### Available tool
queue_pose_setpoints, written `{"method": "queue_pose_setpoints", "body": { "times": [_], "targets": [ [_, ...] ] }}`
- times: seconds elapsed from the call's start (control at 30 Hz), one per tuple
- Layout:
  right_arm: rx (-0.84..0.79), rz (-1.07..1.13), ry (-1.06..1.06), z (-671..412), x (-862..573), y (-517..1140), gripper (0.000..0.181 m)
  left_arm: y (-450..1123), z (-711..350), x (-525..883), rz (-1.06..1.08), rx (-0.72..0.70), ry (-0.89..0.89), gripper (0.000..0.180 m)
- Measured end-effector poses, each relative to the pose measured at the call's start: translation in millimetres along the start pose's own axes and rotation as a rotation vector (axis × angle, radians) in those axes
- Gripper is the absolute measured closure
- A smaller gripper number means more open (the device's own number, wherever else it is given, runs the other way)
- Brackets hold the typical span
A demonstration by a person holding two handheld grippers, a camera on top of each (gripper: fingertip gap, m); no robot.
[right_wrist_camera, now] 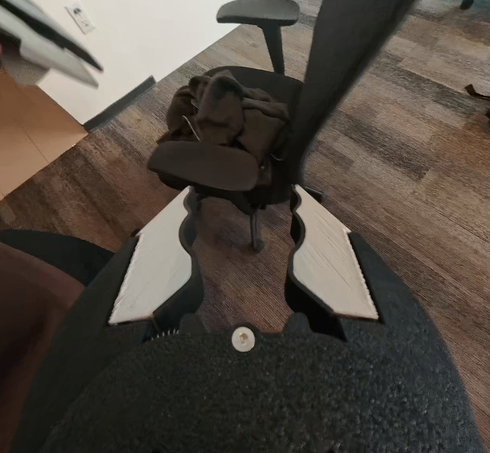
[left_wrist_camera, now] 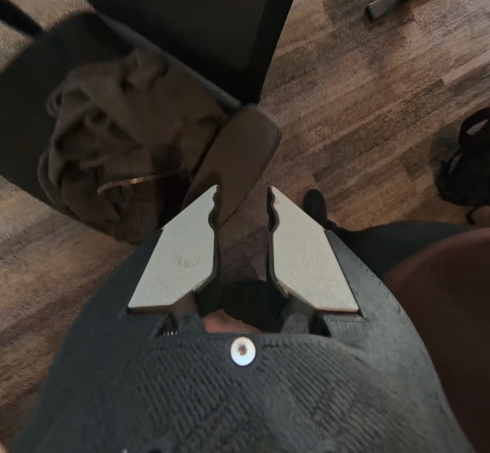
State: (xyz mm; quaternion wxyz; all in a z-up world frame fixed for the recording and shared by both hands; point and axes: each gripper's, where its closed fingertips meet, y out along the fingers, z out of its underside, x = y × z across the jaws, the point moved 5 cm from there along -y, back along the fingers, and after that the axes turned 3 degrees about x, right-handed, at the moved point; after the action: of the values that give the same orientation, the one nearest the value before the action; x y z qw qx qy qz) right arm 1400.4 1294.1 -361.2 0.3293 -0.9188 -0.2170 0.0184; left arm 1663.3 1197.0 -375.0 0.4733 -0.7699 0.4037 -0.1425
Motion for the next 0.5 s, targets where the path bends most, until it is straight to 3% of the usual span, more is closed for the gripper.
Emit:
{"method": "queue_pose_setpoints", "body": {
  "times": [0.27, 0.5],
  "targets": [
    [0.053, -0.053, 0.106, -82.6, 137.6, 134.4, 0.112, -66.0, 184.7, 119.2, 0.108, 0.083, -0.142, 0.148],
    [0.086, -0.134, 0.034, -161.0, 204.0, 233.2, 0.111, -133.4, 241.6, 236.7, 0.013, 0.034, -0.270, 0.147]
  ]
}}
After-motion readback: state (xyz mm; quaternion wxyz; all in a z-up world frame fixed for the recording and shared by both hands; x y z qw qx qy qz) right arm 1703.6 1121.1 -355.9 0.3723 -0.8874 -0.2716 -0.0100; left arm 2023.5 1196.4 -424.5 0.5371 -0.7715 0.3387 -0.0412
